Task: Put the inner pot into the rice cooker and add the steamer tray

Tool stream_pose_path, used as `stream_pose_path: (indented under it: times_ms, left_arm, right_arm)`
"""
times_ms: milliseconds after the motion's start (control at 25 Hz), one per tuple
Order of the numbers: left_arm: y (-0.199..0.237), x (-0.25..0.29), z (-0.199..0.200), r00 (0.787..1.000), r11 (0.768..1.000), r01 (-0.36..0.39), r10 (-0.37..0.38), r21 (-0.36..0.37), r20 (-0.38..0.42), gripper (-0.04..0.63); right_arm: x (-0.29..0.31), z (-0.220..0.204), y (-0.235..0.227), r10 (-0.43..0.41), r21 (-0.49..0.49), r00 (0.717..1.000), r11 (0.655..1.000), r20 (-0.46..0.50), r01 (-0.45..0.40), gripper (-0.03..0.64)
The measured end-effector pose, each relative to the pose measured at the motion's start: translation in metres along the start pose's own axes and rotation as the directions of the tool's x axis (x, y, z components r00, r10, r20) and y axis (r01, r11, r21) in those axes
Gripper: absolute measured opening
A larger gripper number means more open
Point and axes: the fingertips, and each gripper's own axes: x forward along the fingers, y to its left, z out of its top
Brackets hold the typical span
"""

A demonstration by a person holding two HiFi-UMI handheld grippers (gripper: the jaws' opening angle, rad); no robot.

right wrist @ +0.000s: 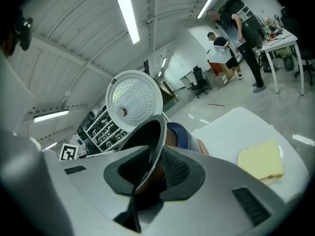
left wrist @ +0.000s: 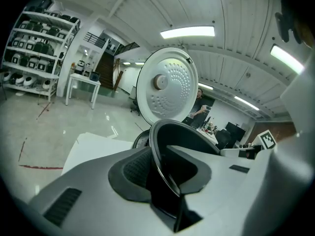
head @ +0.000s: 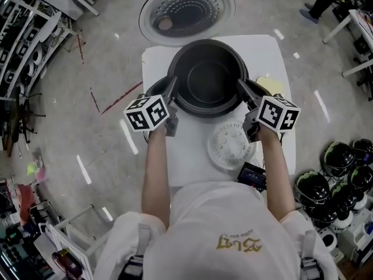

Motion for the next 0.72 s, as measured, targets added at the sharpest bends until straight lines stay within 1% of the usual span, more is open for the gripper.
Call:
stream_pose_path:
  times_ms: [80,160,320,360,400,440,480,720]
  left_arm:
    - [0.002,0.004,-0.004,1.000,0.999,-0.022,0.022,0.025,-0.017,0.114]
    - [0.004,0.006,-0.006,0.999,0.998,-0.044,0.045,0.047,-0.013,0.118]
    - [0.003,0.008,-0.006,0.997,0.991,-0.071,0.072,0.115,-0.007,0.136]
    - [0.001,0.009,-0.006,0.997,0.990,-0.070,0.071,0.121,-0.005,0.150]
    - [0.000,0.009,-0.006,0.998,0.991,-0.068,0.068,0.117,0.003,0.173]
    - [-0.001,0.009,-0.005,0.998,0.992,-0.064,0.063,0.107,0.014,0.208]
    - [-0.001,0.009,-0.003,0.998,0.993,-0.061,0.059,0.097,0.024,0.223]
    - [0.002,0.003,-0.002,0.997,0.993,-0.072,0.069,0.097,0.033,0.222]
  right_arm:
    - [0.003,-0.003,-0.005,-0.020,-0.015,1.000,1.000,-0.020,0.020,0.095]
    - [0.007,-0.005,-0.007,-0.044,-0.024,0.999,0.999,-0.031,0.043,0.098]
    - [0.009,-0.005,-0.006,-0.067,-0.046,0.997,0.997,-0.026,0.066,0.109]
    - [0.007,-0.004,-0.008,-0.079,-0.058,0.997,0.995,-0.020,0.078,0.127]
    - [0.005,-0.002,-0.009,-0.092,-0.070,0.996,0.993,-0.009,0.091,0.143]
    - [0.002,0.000,-0.010,-0.101,-0.076,0.995,0.992,0.004,0.101,0.141]
    - [0.000,0.003,-0.010,-0.106,-0.078,0.994,0.991,0.017,0.107,0.141]
    - [-0.009,0.007,-0.005,-0.127,-0.061,0.989,0.990,0.071,0.131,0.141]
